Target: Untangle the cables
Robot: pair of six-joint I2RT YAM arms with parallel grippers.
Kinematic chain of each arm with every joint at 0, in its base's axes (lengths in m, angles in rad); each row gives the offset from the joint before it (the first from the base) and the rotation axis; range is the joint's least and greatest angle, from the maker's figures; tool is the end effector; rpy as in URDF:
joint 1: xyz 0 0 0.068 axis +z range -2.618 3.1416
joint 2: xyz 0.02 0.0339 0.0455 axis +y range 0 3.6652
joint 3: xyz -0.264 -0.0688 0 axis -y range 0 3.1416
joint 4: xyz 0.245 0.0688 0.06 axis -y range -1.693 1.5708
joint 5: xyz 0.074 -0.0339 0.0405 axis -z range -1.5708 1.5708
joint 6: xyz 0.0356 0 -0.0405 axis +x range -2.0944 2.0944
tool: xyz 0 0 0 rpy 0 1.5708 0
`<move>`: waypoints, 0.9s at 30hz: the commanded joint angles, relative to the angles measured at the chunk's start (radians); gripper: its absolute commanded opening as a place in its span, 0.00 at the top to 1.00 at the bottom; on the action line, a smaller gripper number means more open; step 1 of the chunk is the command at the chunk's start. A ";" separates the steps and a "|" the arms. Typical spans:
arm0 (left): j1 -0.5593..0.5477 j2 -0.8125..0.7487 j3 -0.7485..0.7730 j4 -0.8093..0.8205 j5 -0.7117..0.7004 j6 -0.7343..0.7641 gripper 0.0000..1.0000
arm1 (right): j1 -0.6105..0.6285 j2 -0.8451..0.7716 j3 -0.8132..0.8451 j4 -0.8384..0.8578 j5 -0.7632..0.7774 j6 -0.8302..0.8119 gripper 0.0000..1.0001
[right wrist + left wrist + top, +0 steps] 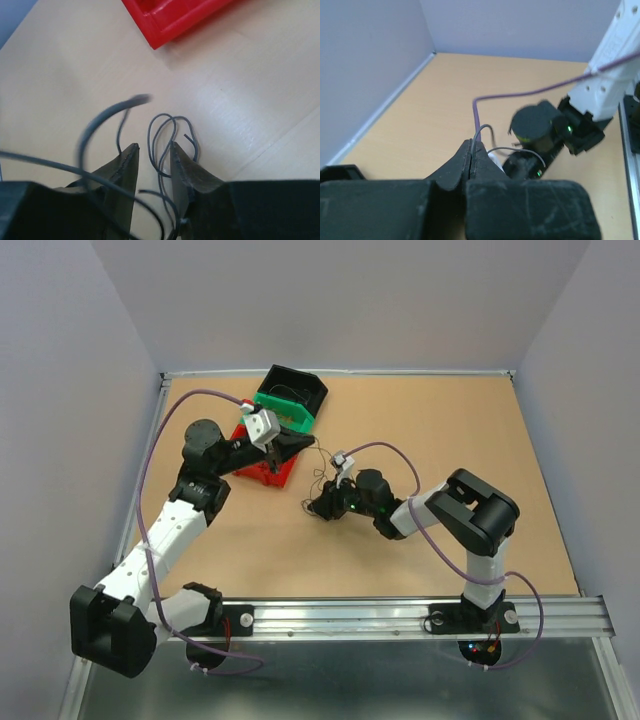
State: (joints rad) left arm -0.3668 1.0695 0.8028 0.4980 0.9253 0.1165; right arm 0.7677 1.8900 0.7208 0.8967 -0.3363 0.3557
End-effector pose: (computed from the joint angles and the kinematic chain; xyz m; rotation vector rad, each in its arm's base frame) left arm 0.2121 -0.1120 0.3602 1.0689 1.0304 -0.8197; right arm 0.2490 0.2567 0.1331 -0.6469 1.8636 1.0719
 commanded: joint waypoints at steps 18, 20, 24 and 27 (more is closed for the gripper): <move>-0.003 0.243 1.036 -0.251 -0.476 0.014 1.00 | 0.007 -0.034 0.019 0.009 0.236 0.072 0.80; -0.003 0.280 1.049 -0.260 -0.514 0.020 1.00 | 0.004 -0.072 0.006 0.004 0.272 0.072 0.82; -0.001 0.404 1.050 -0.256 -0.591 0.058 1.00 | 0.001 -0.135 -0.029 -0.004 0.330 0.074 0.89; 0.012 0.505 1.059 -0.249 -0.649 0.095 1.00 | 0.001 -0.184 -0.057 -0.007 0.397 0.083 0.95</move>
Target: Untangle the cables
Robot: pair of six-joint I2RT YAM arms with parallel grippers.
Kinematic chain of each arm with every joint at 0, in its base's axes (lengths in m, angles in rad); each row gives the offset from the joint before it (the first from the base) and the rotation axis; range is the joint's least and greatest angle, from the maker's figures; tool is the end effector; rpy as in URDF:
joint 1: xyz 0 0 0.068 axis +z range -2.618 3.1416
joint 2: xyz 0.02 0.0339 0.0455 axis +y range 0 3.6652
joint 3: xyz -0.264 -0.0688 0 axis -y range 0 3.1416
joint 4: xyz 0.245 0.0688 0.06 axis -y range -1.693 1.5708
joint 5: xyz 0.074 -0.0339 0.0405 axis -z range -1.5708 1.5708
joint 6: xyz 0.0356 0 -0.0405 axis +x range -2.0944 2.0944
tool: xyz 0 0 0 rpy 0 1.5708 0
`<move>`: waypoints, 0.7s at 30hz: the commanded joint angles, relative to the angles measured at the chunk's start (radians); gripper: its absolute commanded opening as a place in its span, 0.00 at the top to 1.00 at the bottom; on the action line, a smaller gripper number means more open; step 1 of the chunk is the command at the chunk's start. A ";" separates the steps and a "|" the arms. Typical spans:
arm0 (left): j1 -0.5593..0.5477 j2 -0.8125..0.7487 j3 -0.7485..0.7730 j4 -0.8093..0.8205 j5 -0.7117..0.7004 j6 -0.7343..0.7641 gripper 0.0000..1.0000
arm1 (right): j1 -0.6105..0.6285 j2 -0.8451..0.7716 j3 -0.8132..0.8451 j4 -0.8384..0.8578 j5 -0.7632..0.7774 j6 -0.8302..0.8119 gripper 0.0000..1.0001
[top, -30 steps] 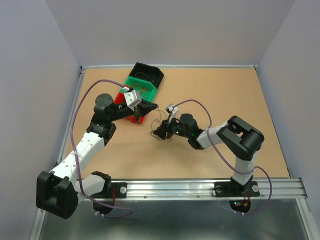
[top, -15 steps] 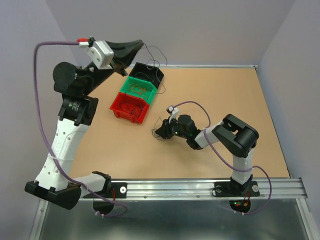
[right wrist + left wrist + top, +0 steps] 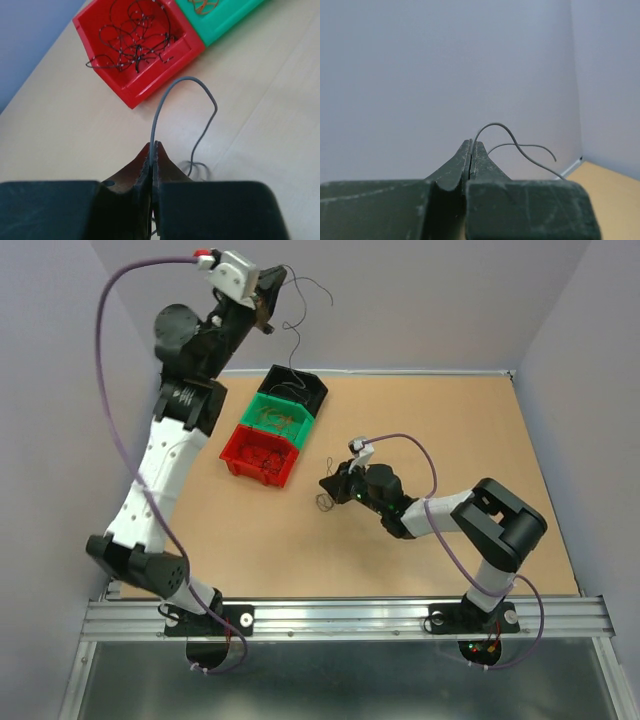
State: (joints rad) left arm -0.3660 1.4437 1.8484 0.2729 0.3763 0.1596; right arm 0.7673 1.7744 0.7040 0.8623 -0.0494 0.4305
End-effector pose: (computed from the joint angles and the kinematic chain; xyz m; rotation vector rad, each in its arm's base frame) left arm 0.2489 -0.1094 0.5941 0.5706 0.7644 -0.3586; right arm 0.2513 0.2448 0.1632 -0.3504 1.8376 0.8931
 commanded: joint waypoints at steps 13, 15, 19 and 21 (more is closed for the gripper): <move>0.059 0.673 0.236 -0.170 -0.266 0.245 1.00 | -0.002 -0.210 -0.104 0.003 0.210 0.034 0.99; 0.068 0.745 0.256 -0.179 -0.290 0.262 1.00 | 0.000 -0.213 -0.104 0.000 0.217 0.034 0.99; 0.097 0.797 0.221 -0.182 -0.286 0.270 1.00 | 0.001 -0.211 -0.103 -0.005 0.217 0.043 0.99; 0.105 0.804 0.180 -0.175 -0.286 0.285 1.00 | 0.000 -0.208 -0.101 -0.006 0.214 0.045 1.00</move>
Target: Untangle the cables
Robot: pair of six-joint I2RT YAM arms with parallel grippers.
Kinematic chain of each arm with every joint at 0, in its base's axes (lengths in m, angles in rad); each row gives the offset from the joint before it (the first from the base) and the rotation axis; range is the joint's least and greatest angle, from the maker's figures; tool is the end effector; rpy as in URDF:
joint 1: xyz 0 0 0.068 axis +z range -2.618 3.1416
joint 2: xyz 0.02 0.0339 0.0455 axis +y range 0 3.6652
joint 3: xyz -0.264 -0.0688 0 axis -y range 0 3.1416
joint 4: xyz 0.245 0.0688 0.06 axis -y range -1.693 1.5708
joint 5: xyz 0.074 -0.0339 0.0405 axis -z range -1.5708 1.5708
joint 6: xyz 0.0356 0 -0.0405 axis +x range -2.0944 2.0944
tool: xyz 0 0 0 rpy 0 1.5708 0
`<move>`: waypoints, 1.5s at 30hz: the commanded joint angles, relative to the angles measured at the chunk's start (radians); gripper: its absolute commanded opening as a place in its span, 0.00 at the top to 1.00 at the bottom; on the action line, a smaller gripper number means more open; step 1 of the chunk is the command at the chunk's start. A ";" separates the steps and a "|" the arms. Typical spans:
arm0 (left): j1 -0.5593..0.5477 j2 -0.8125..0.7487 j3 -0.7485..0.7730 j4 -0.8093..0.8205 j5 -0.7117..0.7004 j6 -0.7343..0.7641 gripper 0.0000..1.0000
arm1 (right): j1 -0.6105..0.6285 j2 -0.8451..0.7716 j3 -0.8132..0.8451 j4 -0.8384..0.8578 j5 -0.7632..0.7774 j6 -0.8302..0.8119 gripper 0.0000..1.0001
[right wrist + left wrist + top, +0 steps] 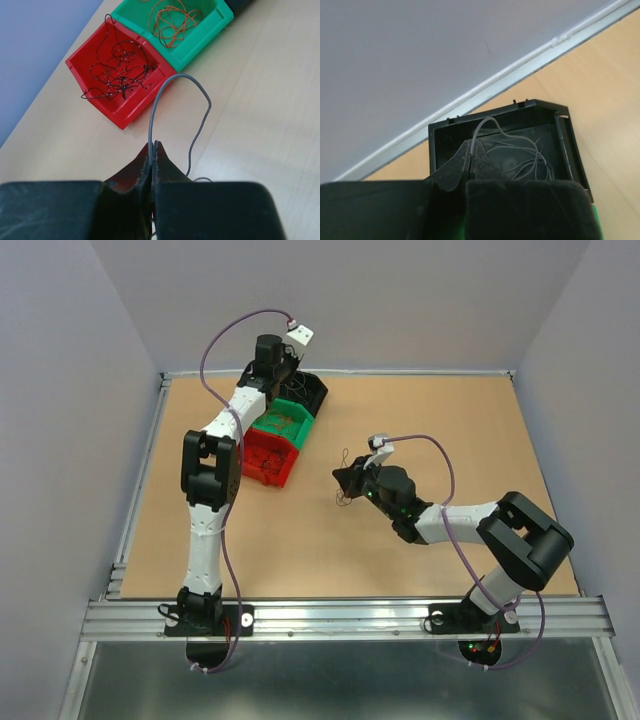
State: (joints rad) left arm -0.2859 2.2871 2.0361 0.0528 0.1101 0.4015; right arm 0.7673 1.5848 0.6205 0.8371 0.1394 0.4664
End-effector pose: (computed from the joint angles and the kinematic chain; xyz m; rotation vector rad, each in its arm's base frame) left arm 0.5293 -0.1597 0.2883 0.6701 1.6359 -0.0136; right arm 0.2345 0.2193 0.1965 -0.1568 1.7555 0.7956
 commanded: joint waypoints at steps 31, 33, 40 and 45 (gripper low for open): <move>0.031 -0.415 -0.359 -0.161 0.395 -0.099 0.32 | -0.002 -0.097 0.005 -0.073 0.085 -0.035 1.00; 0.028 -0.553 -0.512 -0.003 0.544 -0.141 0.29 | 0.000 -0.129 -0.001 -0.075 0.083 -0.044 0.99; -0.097 -0.794 -1.092 0.505 0.809 -0.303 0.23 | 0.000 -0.247 -0.045 -0.073 0.069 -0.061 0.99; -0.171 -0.871 -1.255 0.620 0.801 -0.199 0.23 | 0.000 -0.308 -0.077 -0.059 0.075 -0.077 0.99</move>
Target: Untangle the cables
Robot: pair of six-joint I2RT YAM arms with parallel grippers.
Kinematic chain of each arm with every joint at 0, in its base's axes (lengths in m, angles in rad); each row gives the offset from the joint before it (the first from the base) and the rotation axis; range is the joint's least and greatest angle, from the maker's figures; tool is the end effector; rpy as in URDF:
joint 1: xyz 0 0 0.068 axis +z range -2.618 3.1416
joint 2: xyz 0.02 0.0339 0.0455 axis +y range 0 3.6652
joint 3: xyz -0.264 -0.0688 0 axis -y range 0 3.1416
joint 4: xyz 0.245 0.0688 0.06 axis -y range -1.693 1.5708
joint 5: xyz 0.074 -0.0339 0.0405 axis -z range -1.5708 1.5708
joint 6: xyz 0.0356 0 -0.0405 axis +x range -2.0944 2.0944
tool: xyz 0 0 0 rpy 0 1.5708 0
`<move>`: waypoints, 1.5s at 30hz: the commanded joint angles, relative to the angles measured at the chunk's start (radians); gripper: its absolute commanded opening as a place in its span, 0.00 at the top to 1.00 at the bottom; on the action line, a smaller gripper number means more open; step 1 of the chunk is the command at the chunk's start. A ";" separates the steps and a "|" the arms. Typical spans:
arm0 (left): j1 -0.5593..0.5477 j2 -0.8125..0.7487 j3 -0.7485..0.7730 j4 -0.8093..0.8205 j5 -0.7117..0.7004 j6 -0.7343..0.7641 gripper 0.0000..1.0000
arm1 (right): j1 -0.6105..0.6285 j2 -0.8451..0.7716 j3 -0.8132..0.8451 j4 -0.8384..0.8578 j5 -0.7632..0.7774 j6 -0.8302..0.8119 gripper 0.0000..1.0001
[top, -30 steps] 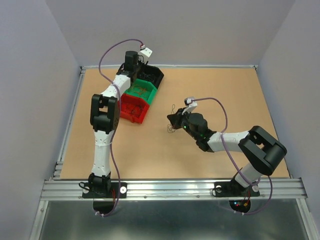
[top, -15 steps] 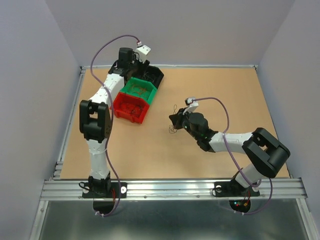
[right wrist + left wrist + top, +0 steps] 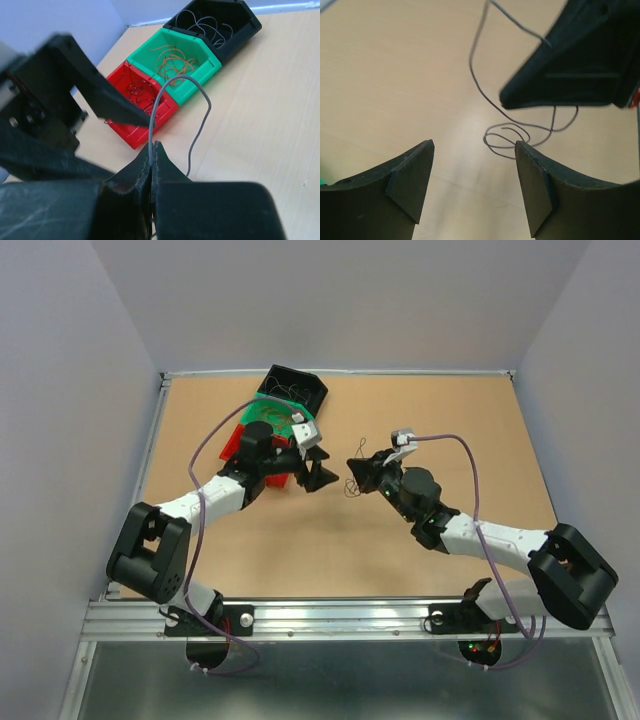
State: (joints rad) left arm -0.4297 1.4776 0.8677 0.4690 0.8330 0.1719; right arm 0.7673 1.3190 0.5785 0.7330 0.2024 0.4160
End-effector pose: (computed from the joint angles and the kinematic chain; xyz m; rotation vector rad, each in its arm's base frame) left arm 0.2868 -0.1604 0.2714 1.0815 1.3721 -0.8975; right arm 0.2097 0.1923 0.2474 -0.1225 1.6261 0.7614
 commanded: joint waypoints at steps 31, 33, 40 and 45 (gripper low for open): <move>-0.218 -0.016 -0.134 0.218 -0.051 0.135 0.27 | 0.013 0.036 -0.019 0.127 0.048 0.112 0.99; -0.222 -0.008 -0.124 0.209 -0.071 0.135 0.28 | 0.012 0.034 -0.025 0.135 0.057 0.125 0.99; -0.225 0.038 -0.091 0.177 -0.112 0.140 0.34 | 0.013 0.010 -0.060 0.171 0.163 0.156 0.99; -0.225 0.026 -0.091 0.180 -0.143 0.138 0.34 | 0.015 -0.010 -0.088 0.171 0.317 0.201 0.99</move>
State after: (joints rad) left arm -0.6487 1.5173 0.7536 0.6323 0.7166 0.3054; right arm 0.7696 1.3464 0.5217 0.8009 0.3695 0.5667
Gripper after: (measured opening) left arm 0.661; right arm 0.022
